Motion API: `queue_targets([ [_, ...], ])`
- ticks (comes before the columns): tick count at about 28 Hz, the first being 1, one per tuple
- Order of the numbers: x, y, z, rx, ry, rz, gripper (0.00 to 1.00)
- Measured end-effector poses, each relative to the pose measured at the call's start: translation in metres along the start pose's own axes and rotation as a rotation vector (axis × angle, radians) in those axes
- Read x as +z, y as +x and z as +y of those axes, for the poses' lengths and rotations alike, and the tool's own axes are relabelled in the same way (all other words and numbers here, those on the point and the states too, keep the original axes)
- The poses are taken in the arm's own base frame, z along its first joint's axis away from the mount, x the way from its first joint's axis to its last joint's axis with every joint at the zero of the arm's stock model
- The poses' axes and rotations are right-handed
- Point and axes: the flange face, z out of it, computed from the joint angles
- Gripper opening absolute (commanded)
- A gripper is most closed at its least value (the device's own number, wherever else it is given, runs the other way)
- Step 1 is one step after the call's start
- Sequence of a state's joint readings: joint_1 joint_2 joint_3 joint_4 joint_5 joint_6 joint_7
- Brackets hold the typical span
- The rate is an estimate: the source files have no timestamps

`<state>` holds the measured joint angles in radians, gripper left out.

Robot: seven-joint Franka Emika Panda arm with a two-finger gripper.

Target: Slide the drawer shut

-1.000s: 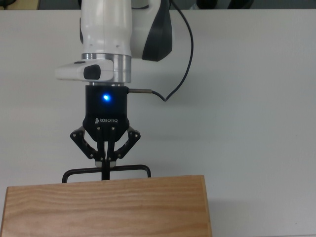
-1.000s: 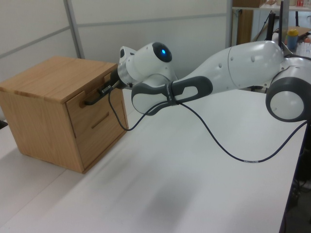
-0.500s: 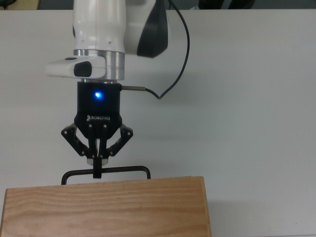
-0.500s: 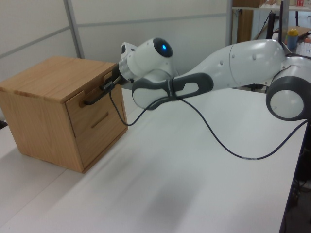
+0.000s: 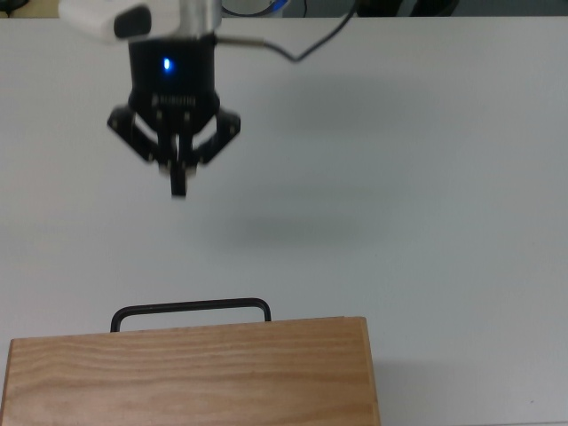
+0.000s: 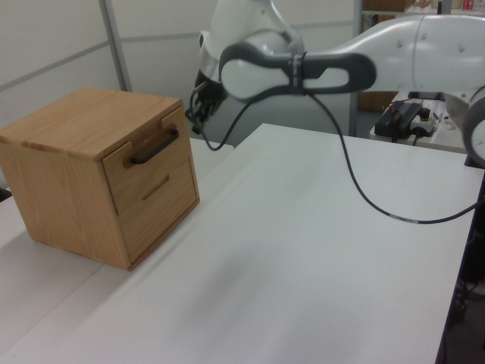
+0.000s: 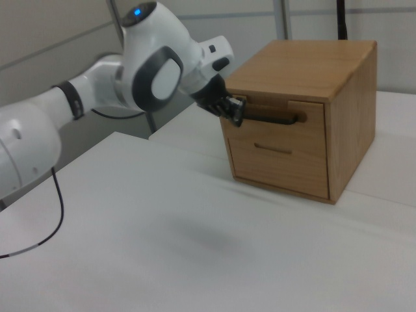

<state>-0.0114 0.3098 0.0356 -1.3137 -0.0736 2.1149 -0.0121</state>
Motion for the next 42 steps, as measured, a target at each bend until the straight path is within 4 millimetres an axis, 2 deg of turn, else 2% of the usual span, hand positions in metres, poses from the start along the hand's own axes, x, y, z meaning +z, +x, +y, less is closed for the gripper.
queue_targets([
  [7,-0.042,-0.032,-0.001,0.015,0.028,-0.227,0.03],
  [11,-0.062,-0.049,-0.003,0.020,0.048,-0.332,0.14],
  [12,-0.067,-0.053,-0.003,0.021,0.052,-0.351,0.21],
  [13,-0.072,-0.056,-0.003,0.021,0.056,-0.370,0.52],
  [15,-0.083,-0.064,-0.003,0.022,0.061,-0.405,0.97],
  [16,-0.086,-0.066,-0.003,0.022,0.061,-0.417,1.00],
  [24,-0.102,-0.071,0.003,0.032,0.056,-0.427,1.00],
  [42,-0.101,-0.072,0.013,0.039,0.024,-0.428,1.00],
])
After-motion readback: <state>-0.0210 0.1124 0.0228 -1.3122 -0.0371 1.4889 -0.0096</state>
